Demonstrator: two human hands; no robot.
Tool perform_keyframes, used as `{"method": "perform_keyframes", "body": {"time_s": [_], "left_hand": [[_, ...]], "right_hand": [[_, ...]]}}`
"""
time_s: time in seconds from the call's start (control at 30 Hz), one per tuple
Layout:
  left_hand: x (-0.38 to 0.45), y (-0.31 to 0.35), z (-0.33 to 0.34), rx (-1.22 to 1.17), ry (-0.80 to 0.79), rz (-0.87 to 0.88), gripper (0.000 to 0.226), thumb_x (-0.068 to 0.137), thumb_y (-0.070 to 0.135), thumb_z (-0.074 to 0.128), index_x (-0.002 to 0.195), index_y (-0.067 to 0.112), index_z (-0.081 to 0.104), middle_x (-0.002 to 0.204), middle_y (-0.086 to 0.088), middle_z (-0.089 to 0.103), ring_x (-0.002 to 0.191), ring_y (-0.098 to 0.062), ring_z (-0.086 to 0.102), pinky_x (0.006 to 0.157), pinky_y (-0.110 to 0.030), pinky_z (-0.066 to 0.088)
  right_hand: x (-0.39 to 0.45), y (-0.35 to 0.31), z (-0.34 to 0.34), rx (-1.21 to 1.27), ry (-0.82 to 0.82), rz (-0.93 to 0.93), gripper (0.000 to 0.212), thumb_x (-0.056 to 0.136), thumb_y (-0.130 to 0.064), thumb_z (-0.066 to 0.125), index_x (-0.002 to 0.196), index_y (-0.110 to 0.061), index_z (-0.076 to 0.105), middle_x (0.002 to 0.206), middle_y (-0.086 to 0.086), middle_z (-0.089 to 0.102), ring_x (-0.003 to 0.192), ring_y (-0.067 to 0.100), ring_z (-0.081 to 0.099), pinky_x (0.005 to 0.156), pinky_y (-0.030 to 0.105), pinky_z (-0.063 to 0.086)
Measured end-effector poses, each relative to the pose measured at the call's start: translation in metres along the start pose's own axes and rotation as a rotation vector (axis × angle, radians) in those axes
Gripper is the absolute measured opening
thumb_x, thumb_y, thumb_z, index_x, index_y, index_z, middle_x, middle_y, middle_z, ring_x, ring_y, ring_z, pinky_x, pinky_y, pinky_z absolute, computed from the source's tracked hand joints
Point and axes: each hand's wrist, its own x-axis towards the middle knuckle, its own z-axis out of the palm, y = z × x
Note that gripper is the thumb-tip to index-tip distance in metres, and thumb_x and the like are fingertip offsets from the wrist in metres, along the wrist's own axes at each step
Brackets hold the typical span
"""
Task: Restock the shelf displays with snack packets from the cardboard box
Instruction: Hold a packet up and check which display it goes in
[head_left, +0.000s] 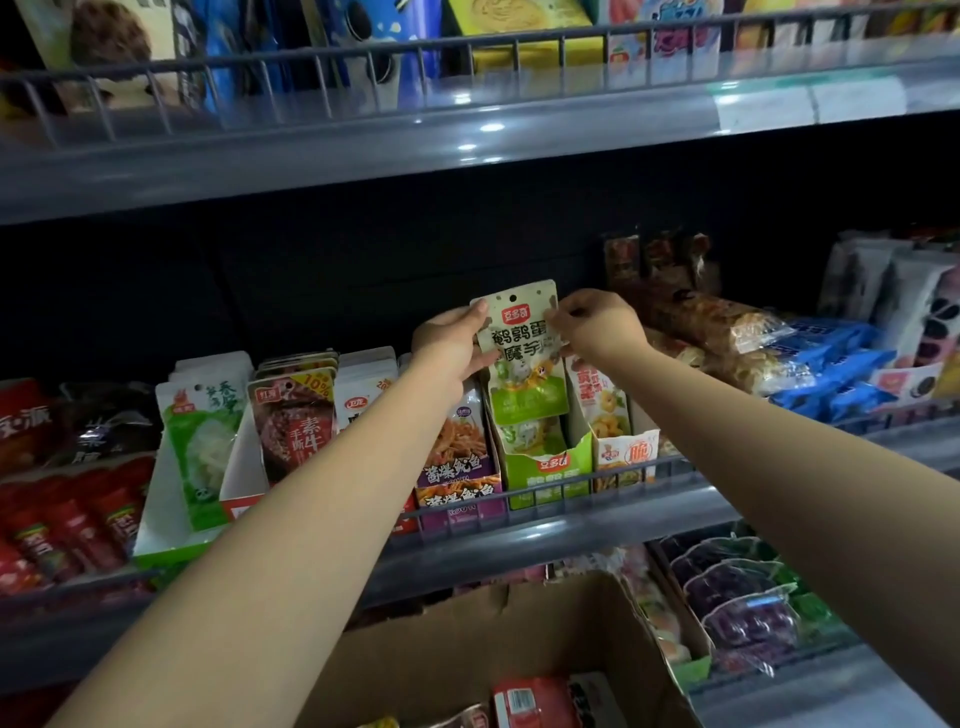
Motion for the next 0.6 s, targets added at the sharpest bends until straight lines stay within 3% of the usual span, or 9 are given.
{"method": "perform_keyframes", "body": {"time_s": [0.17,0.3,0.4,0.47,0.6], "left_hand": [[0.000,-0.021,0.003,0.125,0.018,-0.012,0.031,0.089,0.023,0.064,0.117,0.010,0.062,0.115,-0.007,0.065,0.096,-0.021,0.065,0.074,-0.028,0.058],[0.005,-0.039,0.001,0.391,0.081,0.068,0.029,0.088,0.024,0.066,0.114,0.013,0.065,0.119,-0.003,0.065,0.100,-0.020,0.062,0.092,-0.032,0.051],[0.006,-0.046,0.000,0.510,0.116,0.144,0.029,0.087,0.021,0.068,0.114,0.012,0.065,0.123,-0.001,0.062,0.104,-0.016,0.057,0.087,-0.020,0.041],[0.006,-0.047,-0.001,0.578,0.134,0.181,0.030,0.087,0.021,0.068,0.115,0.012,0.064,0.124,-0.001,0.061,0.109,-0.017,0.056,0.084,-0.020,0.039],[0.008,-0.050,0.000,0.615,0.140,0.205,0.027,0.088,0.022,0.066,0.113,0.013,0.063,0.118,0.001,0.062,0.094,-0.011,0.053,0.079,-0.020,0.039]], "right_hand": [[0.003,0.019,0.006,-0.091,-0.021,0.050,0.022,0.089,-0.029,0.063,0.106,-0.016,0.060,0.092,0.005,0.067,0.074,0.023,0.067,0.069,0.038,0.057],[0.002,0.035,0.012,-0.137,-0.032,0.082,0.023,0.084,-0.022,0.069,0.104,-0.012,0.062,0.098,0.004,0.061,0.077,0.016,0.056,0.055,0.021,0.042],[0.001,0.044,0.017,-0.186,-0.044,0.079,0.017,0.083,-0.020,0.069,0.097,-0.012,0.063,0.095,0.003,0.061,0.080,0.015,0.054,0.065,0.022,0.039],[0.001,0.047,0.019,-0.193,-0.041,0.086,0.022,0.084,-0.021,0.067,0.103,-0.013,0.063,0.092,0.002,0.060,0.085,0.018,0.057,0.068,0.023,0.039],[0.001,0.050,0.022,-0.189,-0.032,0.082,0.034,0.085,-0.022,0.066,0.117,-0.014,0.061,0.103,0.003,0.064,0.086,0.014,0.054,0.071,0.022,0.041]]}}
